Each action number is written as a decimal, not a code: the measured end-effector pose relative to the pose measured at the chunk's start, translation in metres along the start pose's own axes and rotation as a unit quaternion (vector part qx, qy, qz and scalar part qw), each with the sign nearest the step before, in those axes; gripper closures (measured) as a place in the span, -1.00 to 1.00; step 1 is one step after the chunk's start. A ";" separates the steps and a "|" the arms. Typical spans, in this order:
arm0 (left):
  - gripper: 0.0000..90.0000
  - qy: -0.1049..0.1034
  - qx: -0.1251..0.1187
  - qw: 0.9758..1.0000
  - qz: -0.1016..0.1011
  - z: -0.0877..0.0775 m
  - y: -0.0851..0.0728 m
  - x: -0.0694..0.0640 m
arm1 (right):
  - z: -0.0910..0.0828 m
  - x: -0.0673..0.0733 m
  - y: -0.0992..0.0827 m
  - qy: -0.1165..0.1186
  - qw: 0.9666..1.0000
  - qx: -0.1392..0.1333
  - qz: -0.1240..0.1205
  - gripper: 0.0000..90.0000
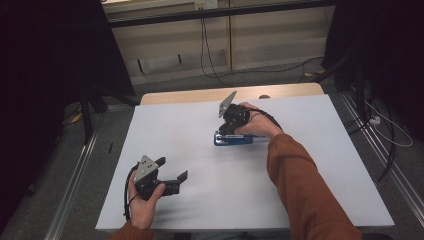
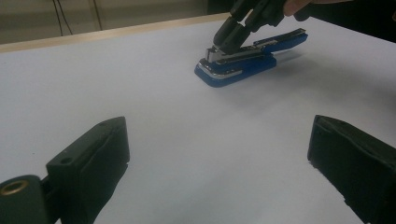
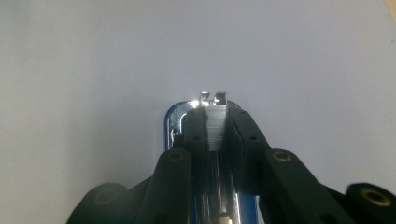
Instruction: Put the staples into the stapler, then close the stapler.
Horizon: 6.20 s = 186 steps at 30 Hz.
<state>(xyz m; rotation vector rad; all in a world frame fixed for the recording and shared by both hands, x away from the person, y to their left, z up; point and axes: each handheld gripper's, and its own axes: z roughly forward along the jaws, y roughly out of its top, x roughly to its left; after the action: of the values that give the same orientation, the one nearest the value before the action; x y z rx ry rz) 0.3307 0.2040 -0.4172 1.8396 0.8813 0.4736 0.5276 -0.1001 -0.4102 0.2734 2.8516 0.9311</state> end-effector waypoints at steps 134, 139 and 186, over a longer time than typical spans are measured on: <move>-0.88 0.014 0.006 1.000 -0.022 0.001 -0.003 0.003 | -0.081 0.110 -0.141 -0.282 0.895 -0.187 0.290 -0.92; -0.88 0.009 0.008 1.000 -0.007 0.001 -0.001 -0.001 | -0.087 0.115 -0.150 -0.295 0.891 -0.185 0.292 -0.92; -0.87 -0.050 0.019 0.998 0.025 0.098 0.030 -0.016 | -0.093 0.109 -0.173 -0.286 0.880 -0.191 0.328 -0.21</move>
<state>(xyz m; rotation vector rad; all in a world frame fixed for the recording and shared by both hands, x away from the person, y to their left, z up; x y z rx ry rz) 0.3954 0.1243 -0.4304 1.9067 0.7824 0.3939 0.3816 -0.2677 -0.4457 1.2727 1.9782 1.2231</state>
